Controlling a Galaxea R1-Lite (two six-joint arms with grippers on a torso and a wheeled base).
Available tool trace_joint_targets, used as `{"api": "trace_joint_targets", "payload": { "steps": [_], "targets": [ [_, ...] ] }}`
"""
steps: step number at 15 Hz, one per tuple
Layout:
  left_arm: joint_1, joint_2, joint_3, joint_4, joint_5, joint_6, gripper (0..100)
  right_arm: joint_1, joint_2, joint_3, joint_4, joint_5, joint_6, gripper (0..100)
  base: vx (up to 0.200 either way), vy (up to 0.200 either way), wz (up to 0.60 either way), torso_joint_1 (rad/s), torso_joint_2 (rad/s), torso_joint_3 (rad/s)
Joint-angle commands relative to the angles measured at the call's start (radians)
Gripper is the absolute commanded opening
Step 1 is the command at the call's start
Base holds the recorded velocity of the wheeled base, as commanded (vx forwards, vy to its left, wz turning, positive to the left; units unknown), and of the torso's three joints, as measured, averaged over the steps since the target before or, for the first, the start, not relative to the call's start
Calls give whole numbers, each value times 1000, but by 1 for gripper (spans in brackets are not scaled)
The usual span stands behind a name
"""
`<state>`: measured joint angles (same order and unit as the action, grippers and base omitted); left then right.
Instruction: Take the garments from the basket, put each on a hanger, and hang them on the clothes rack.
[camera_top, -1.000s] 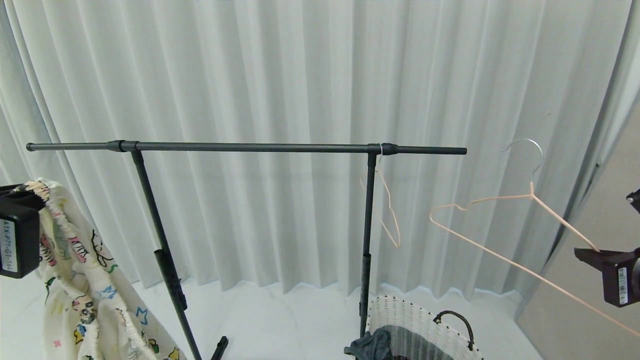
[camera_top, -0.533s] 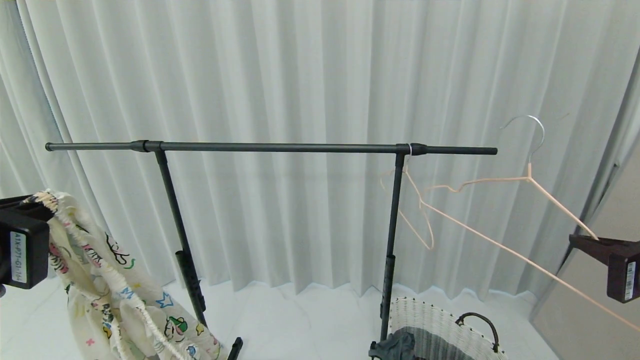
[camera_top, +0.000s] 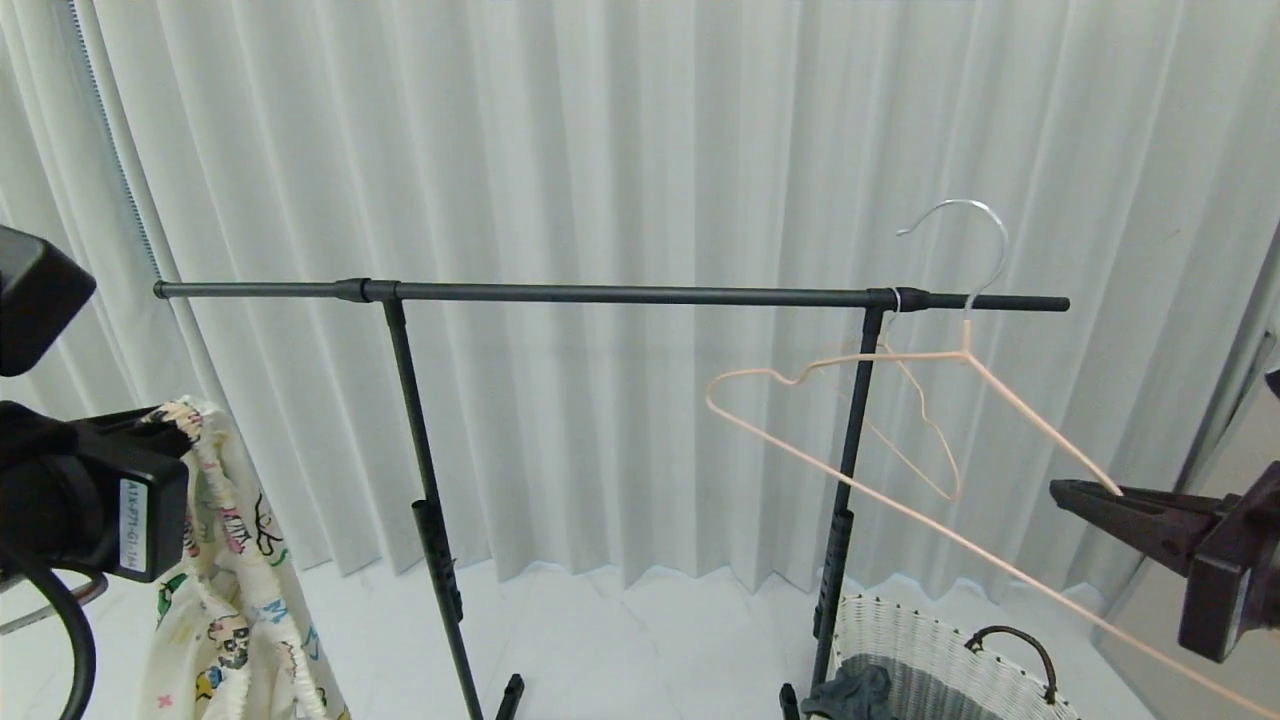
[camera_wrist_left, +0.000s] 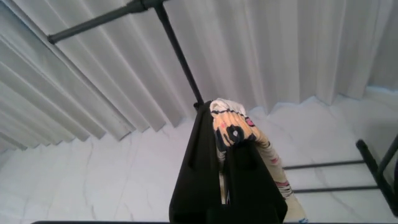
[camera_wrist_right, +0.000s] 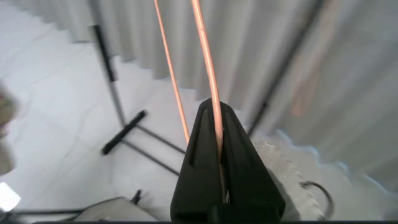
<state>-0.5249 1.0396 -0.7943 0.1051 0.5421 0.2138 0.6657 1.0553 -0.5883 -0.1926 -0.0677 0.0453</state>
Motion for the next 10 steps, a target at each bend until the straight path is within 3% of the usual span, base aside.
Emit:
{"api": "trace_joint_targets", "payload": {
  "steps": [1, 4, 7, 10],
  "targets": [
    [0, 8, 30, -1, -11, -1, 0, 84, 20, 4, 1, -3, 4, 0, 0, 0, 0, 0, 0, 0],
    [0, 62, 15, -2, -57, -19, 0, 179, 43, 4, 1, -3, 21, 0, 0, 0, 0, 0, 0, 0],
    [0, 204, -65, -1, -51, -229, 0, 262, 74, 1, 1, -18, 34, 0, 0, 0, 0, 0, 0, 0],
    [2, 303, -140, 4, -50, -332, 0, 314, 117, -27, -33, -40, 61, 0, 0, 0, 0, 0, 0, 0]
  ]
}}
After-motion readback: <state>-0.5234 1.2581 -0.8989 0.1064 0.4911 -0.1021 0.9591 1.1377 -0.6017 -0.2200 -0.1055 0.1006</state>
